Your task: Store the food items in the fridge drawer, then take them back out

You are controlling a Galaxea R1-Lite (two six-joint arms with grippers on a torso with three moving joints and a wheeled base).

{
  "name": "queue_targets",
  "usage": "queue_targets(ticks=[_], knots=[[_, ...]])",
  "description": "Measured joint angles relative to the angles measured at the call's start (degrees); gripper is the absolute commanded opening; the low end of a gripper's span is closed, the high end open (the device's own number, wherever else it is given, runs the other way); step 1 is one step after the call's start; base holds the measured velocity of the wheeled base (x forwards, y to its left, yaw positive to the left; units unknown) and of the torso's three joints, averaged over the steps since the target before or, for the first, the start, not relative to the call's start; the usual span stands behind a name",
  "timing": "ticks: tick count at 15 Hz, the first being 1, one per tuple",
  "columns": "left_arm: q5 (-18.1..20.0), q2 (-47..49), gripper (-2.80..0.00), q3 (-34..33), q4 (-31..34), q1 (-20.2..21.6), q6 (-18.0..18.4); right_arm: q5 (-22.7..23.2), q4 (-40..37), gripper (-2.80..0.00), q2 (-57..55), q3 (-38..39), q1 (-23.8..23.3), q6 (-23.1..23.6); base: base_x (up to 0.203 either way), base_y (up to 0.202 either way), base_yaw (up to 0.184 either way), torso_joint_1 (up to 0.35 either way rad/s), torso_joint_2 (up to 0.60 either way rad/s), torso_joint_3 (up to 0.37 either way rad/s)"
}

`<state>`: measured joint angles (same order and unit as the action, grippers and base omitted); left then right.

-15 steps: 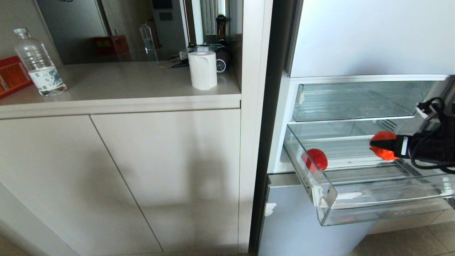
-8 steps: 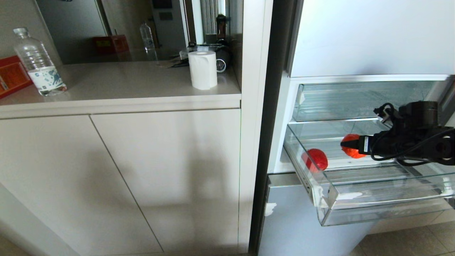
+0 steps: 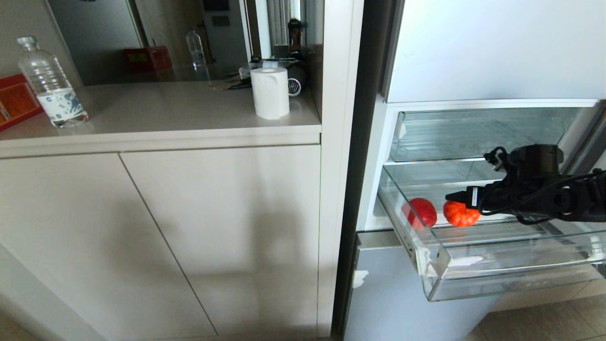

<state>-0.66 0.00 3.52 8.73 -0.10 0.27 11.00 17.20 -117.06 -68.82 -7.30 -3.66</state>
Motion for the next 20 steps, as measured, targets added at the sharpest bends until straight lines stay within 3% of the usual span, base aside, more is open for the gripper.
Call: queue_targets(ticks=[3, 4, 9, 17, 20], knots=[[0.00, 0.00, -2.80, 0.00, 0.00, -0.01, -0.02, 0.06, -0.07, 0.00, 2.70, 1.81, 0.00, -1.14, 0.000, 0.000, 0.000, 0.000, 0.00, 0.000], [-0.02, 0.00, -2.80, 0.00, 0.00, -0.01, 0.00, 0.07, -0.04, -2.80, 4.46, 2.82, 0.02, -1.22, 0.000, 0.000, 0.000, 0.000, 0.00, 0.000], [-0.02, 0.00, -2.80, 0.00, 0.00, 0.02, -0.02, -0.32, -0.15, -2.80, 19.31, 12.76, -0.07, -1.26, 0.000, 0.000, 0.000, 0.000, 0.00, 0.000], [-0.02, 0.00, -2.80, 0.00, 0.00, 0.02, 0.00, -7.95, -3.29, -2.80, 55.22, 48.95, -0.33, -1.72, 0.000, 0.000, 0.000, 0.000, 0.00, 0.000], [-0.01, 0.00, -2.80, 0.00, 0.02, 0.02, 0.00, -8.52, -4.44, -2.80, 58.23, 54.90, -0.27, -2.27, 0.000, 0.000, 0.000, 0.000, 0.00, 0.000]])
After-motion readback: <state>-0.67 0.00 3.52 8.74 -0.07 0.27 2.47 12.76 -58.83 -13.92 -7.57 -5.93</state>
